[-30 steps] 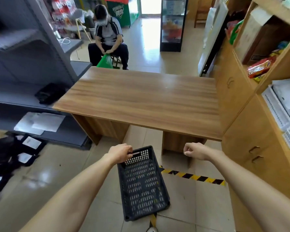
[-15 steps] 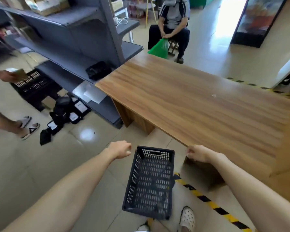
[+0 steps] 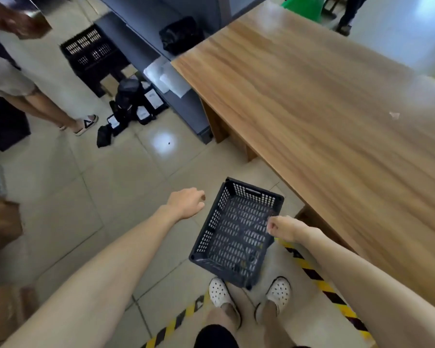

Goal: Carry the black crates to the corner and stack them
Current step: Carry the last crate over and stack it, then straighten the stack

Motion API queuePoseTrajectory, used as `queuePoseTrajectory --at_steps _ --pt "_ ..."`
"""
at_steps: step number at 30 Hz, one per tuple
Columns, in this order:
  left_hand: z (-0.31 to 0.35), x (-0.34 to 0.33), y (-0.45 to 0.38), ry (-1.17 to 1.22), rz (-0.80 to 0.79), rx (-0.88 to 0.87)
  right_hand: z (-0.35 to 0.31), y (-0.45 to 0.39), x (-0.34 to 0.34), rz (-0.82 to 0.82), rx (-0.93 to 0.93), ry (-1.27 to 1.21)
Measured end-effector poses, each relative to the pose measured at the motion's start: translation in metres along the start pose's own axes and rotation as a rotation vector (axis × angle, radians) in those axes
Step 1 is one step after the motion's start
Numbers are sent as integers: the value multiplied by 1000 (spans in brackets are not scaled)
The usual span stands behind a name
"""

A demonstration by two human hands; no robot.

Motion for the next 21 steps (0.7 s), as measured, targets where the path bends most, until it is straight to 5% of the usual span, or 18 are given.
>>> queuePoseTrajectory --at_steps 21 --pt "-86 -310 -164 390 -215 209 96 -237 -150 64 -283 -56"
Point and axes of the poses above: each hand's wrist, its own y-axis away from the middle knuckle, its own x-axis out of the back of the hand, z = x × y, the point moved 6 cm from there along -y, towards the middle knuckle, and after that the axes turned 2 degrees about -x, right-handed, at the moved point
